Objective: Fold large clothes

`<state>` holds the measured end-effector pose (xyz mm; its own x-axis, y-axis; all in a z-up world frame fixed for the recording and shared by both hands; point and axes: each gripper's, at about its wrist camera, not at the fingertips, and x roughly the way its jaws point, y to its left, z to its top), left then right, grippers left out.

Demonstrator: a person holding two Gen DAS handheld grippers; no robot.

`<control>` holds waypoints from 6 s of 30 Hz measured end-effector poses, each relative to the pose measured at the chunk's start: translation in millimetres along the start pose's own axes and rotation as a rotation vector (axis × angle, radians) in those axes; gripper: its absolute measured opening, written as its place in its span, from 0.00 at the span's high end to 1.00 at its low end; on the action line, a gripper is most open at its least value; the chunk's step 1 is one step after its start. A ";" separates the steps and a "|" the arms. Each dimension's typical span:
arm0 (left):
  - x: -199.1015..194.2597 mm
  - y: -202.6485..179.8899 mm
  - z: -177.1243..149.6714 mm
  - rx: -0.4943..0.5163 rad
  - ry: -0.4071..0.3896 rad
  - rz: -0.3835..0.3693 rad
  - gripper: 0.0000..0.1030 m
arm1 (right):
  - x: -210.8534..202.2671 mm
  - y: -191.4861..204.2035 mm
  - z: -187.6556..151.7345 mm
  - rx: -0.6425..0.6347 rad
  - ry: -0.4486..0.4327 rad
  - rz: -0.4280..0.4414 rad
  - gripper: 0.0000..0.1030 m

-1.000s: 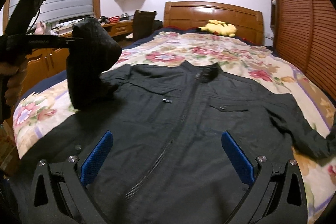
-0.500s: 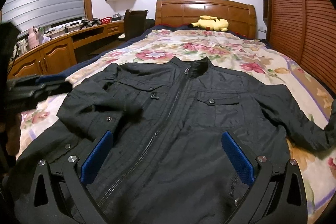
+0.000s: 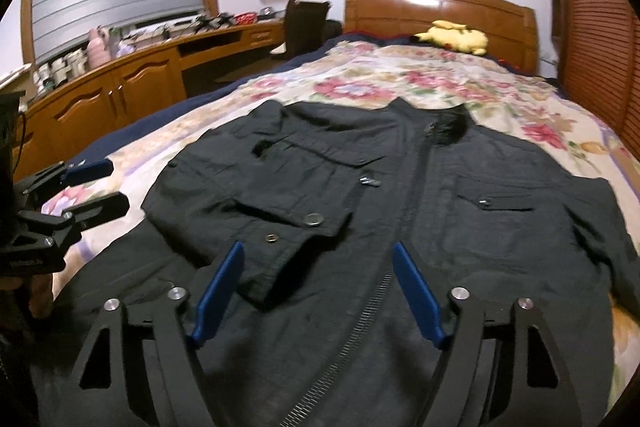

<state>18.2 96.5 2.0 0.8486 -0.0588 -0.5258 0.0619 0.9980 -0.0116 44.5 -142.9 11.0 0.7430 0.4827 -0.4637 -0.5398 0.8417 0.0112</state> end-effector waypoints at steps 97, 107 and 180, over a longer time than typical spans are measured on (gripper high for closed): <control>5.7 -16.0 -11.1 0.034 0.037 -0.123 0.20 | -13.5 -81.7 13.4 0.127 0.186 -0.414 0.97; -4.2 -14.2 -6.3 0.030 0.013 -0.142 0.20 | -18.8 -67.4 12.7 0.109 0.182 -0.518 0.60; 33.3 -140.0 -15.2 0.139 0.105 -0.248 0.00 | -97.5 -242.5 30.1 0.503 0.088 -0.659 0.42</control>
<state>29.9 -44.8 -26.8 0.7402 -0.2907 -0.6063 0.3381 0.9403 -0.0380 114.9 -386.8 80.1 0.8000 -0.1499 -0.5809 0.2514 0.9629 0.0978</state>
